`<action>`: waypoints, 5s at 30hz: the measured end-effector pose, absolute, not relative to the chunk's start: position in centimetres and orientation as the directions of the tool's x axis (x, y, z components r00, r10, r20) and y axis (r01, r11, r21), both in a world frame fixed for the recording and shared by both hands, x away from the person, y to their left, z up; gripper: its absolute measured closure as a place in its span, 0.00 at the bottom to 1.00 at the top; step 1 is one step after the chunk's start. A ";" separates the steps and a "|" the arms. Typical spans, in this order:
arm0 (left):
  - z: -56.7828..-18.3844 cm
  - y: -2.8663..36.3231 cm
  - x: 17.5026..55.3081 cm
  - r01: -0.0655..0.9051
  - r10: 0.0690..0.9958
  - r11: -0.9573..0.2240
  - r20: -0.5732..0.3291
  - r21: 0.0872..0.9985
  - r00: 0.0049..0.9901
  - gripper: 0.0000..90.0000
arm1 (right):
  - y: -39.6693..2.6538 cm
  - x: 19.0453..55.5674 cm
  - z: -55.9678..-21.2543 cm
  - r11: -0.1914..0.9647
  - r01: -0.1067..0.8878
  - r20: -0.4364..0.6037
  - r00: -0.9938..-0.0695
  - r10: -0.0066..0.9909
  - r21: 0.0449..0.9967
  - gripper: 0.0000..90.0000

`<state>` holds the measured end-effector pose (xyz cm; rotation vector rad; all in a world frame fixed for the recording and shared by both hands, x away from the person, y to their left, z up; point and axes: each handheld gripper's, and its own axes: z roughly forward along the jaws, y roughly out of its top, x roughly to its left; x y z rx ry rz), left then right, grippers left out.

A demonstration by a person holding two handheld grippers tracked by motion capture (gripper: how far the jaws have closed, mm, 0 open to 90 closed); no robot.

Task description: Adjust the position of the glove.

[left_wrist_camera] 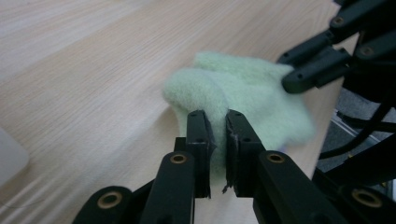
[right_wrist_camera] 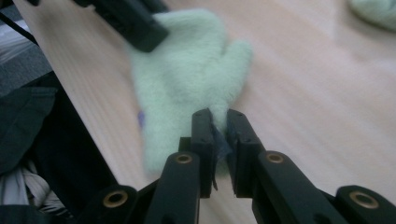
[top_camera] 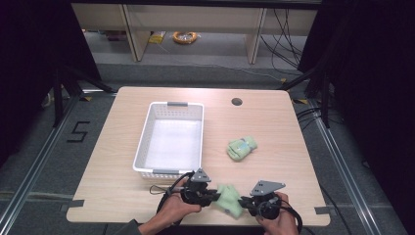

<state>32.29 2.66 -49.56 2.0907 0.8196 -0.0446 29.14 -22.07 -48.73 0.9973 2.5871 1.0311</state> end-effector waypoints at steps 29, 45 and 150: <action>-50.8 2.4 32.7 0.625 0.581 -0.343 -0.364 0.701 0.728 0.86 | -22.0 35.7 -48.9 0.659 0.449 0.032 -0.839 0.543 0.603 0.87; -49.1 4.5 31.6 0.606 0.630 -0.348 -0.300 0.715 0.716 0.44 | -23.7 36.2 -47.1 0.577 0.483 0.003 -0.769 0.639 0.659 0.64; -49.8 8.7 29.6 0.611 0.670 -0.306 -0.291 0.730 0.683 0.29 | -22.0 34.3 -44.2 0.361 0.495 0.124 -0.706 0.698 0.790 0.94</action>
